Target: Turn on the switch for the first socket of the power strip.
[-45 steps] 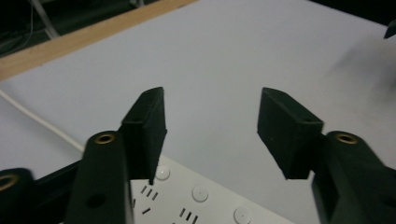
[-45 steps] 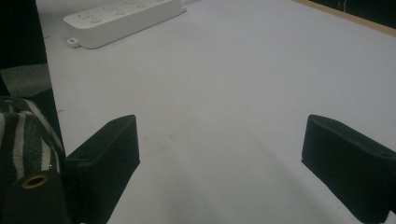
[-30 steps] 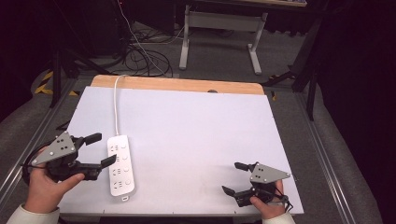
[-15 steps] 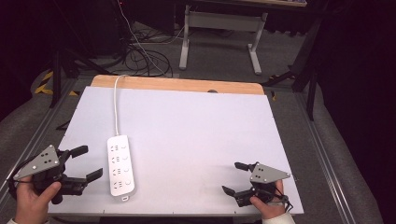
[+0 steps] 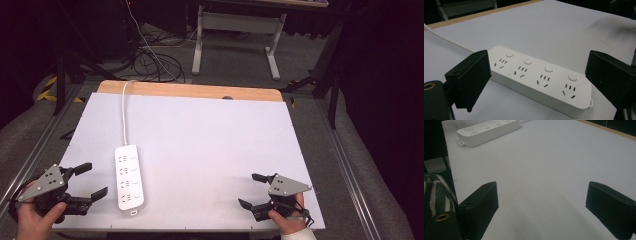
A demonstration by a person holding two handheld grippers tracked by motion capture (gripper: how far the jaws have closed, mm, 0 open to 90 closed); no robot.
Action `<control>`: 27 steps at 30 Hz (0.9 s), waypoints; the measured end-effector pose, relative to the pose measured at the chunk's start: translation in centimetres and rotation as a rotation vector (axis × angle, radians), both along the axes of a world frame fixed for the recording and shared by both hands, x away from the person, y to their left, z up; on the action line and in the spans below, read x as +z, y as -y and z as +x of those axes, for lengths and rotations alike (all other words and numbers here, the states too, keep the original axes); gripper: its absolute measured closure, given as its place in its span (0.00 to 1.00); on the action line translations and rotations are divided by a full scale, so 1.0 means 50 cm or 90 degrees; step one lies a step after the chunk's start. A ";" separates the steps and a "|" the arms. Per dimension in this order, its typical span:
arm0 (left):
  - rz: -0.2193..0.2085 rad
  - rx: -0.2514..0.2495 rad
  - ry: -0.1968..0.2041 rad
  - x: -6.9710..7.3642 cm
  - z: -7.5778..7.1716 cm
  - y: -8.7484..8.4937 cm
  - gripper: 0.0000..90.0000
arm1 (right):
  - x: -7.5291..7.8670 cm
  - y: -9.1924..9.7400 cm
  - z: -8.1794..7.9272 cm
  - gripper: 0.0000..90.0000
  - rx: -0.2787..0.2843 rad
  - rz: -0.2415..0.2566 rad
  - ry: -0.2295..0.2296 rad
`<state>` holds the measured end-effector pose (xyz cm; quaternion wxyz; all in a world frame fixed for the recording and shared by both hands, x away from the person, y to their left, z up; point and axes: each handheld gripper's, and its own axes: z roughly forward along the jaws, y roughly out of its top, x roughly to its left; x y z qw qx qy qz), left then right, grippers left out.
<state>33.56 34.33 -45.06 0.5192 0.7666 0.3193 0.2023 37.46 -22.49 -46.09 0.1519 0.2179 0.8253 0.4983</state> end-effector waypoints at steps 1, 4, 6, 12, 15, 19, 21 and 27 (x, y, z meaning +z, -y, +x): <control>-0.001 -0.001 -0.002 -0.002 0.000 0.000 0.08 | 0.000 0.000 0.000 0.13 0.000 -0.001 0.000; 0.000 -0.004 -0.015 -0.014 0.003 -0.002 0.08 | 0.000 0.000 0.000 0.13 0.000 -0.001 0.000; -0.001 -0.009 -0.025 -0.021 0.005 -0.002 0.09 | 0.000 0.001 0.000 0.13 0.000 0.000 0.000; -0.008 -0.010 -0.031 -0.041 0.012 -0.004 0.10 | -0.001 0.001 0.001 0.13 0.001 0.000 0.001; -0.017 -0.003 -0.037 -0.046 0.015 -0.005 0.10 | -0.001 0.001 0.001 0.13 0.000 0.000 0.001; -0.006 -0.001 -0.019 -0.043 0.010 0.000 0.10 | -0.001 0.002 0.001 0.13 0.001 0.000 0.001; 0.005 -0.004 -0.012 -0.041 0.008 0.003 0.10 | -0.002 0.003 0.001 0.13 0.000 0.001 0.001; 0.016 -0.003 -0.009 -0.039 0.007 0.006 0.10 | -0.002 0.003 0.002 0.13 -0.001 0.000 0.000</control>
